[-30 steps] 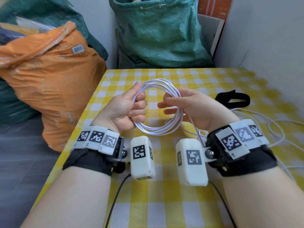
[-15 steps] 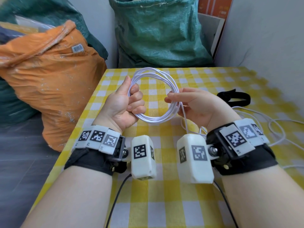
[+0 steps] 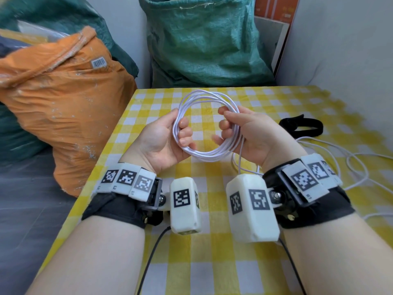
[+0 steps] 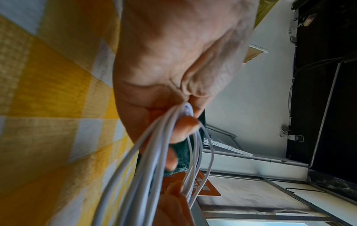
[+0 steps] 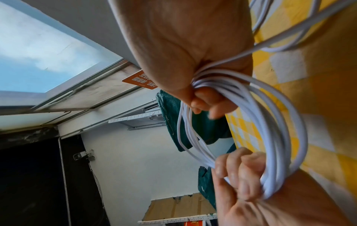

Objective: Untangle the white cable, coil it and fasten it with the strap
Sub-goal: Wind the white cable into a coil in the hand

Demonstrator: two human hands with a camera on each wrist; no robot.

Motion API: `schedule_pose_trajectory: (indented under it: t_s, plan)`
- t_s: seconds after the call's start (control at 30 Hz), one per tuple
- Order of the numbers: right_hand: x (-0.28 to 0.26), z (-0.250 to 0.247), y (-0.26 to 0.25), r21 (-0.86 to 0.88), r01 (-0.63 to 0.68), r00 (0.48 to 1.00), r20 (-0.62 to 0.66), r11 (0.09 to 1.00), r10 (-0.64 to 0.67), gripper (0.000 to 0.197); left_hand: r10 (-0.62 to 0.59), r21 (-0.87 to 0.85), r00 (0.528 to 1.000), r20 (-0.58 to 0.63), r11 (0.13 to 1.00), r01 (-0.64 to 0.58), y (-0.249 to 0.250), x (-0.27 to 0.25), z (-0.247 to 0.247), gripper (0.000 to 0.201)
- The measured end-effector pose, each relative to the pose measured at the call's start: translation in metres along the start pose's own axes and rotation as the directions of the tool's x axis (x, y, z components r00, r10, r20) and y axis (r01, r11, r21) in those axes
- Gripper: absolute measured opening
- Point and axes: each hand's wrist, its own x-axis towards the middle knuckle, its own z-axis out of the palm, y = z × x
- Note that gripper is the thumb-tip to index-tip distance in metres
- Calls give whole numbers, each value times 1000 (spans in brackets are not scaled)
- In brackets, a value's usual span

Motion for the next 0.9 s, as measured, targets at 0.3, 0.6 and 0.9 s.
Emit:
schedule_pose_trajectory:
  t_s: [0.3,0.6,0.9]
  plan:
    - [-4,-4,-2,-508,-30,989,112,861,100,20,-83,189,995,51,979,72,2,-6,-1,34]
    - [-3,-3,0,-468,-5,996,80,884,48,10,-84,433,995,62,900,49,0,-8,3,37]
    - [-3,-3,0,-431,-21,988,132,902,86,12,-76,343,997,-3,937,72,1,-5,4,48]
